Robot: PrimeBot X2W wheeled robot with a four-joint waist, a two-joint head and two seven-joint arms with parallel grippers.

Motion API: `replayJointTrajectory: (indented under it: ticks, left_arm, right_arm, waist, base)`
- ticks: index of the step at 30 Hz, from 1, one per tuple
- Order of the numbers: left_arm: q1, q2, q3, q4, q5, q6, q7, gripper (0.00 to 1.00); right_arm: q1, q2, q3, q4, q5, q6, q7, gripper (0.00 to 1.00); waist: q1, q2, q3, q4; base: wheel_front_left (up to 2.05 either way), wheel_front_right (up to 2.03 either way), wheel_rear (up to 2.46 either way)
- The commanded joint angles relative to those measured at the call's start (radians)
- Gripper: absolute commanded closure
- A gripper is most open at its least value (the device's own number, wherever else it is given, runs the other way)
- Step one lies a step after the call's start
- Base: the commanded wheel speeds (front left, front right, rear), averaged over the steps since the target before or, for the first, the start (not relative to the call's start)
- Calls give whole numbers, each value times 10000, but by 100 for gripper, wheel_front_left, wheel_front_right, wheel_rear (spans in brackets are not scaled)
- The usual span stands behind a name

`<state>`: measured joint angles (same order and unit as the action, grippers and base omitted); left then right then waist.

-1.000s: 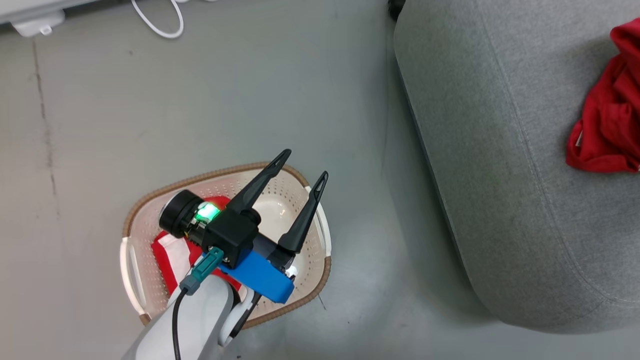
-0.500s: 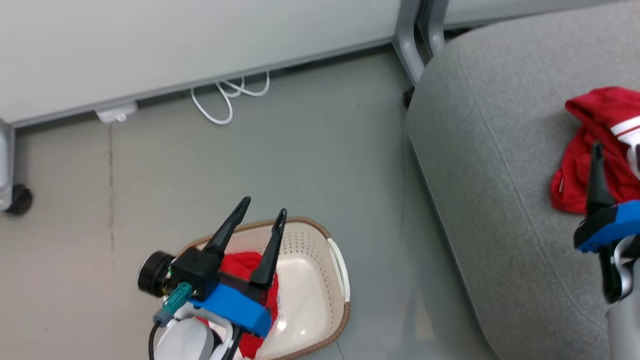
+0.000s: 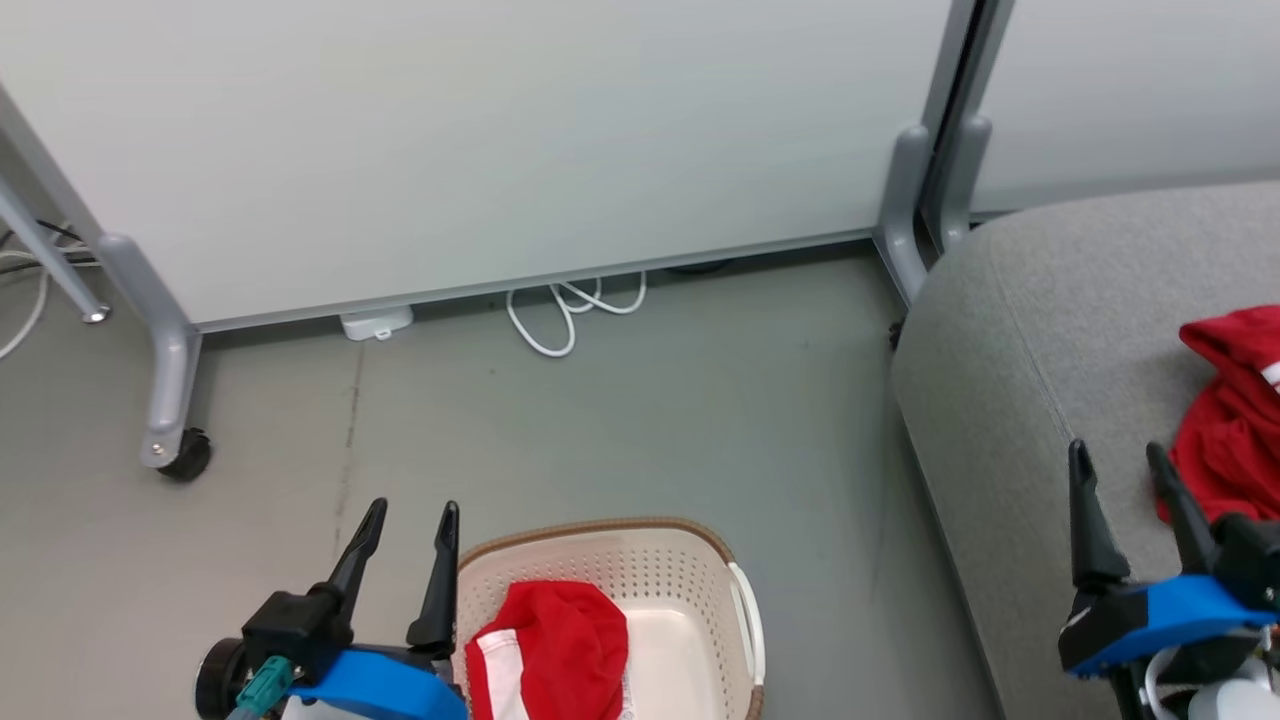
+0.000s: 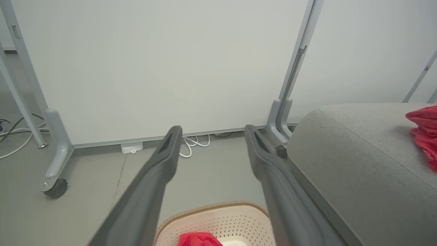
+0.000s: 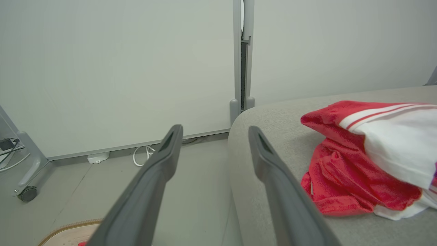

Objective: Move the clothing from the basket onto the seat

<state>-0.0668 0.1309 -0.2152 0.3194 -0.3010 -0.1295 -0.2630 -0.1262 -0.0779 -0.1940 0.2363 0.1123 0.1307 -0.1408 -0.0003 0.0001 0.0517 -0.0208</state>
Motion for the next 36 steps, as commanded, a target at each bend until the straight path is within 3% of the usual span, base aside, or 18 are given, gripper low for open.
replayJointTrajectory:
  ticks: [1, 13, 36]
  left_arm:
    - [124, 0, 139, 39, 34, -10, -27, 0]
    - [710, -58, 1208, 217, 243, -13, -28, 0]
    - [834, -240, 1288, 404, 356, -15, -28, 0]
  right_arm:
    - [332, 84, 41, -185, 119, 1, 41, 0]
    - [1341, 275, 1046, -838, 513, 1, 100, 0]
    - [1390, 278, 1613, -797, 529, 1, 239, 0]
  waist:
    - [3, -1, -305, 310]
    - [3, -1, -626, 514]
    - [3, -1, -571, 402]
  base:
    - [0, 0, 0]
    - [0, 0, 0]
    - [0, 0, 0]
